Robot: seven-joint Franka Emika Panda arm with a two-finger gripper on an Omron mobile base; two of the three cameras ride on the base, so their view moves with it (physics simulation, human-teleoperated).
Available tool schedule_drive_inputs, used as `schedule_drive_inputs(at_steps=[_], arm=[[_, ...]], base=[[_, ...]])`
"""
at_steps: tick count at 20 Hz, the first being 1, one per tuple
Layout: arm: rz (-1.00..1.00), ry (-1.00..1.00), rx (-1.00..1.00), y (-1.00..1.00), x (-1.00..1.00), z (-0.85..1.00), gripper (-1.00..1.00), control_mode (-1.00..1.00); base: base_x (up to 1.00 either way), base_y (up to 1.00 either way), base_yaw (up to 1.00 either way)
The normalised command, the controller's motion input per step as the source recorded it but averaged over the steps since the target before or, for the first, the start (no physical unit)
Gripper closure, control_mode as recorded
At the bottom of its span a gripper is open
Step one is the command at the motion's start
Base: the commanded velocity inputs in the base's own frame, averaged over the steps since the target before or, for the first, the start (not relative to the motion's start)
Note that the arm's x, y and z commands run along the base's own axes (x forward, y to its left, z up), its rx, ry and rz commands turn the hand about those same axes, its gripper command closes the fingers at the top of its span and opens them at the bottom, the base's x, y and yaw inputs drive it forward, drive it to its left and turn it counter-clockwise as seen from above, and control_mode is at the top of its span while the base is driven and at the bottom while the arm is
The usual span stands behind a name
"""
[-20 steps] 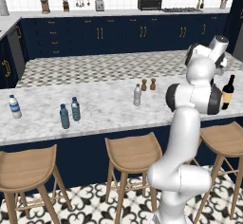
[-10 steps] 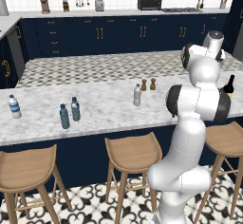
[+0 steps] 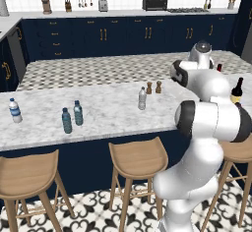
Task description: Move the plastic bottles in the middle to the plastics group, and the glass bottles in the middle to the glass group.
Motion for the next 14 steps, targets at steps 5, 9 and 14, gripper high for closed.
schedule_drive_inputs(at_steps=[5,9,14], arm=[[0.28,0.06,-0.01,0.68,0.0,0.0,-1.0,-1.0],[0.23,0.04,0.06,0.64,0.1,-0.01,-1.0,-1.0],[0.08,0.17,0.17,0.55,0.24,0.0,-1.0,-1.0]], base=[[0.0,0.0,0.0],[0.0,0.0,0.0],[0.0,0.0,0.0]])
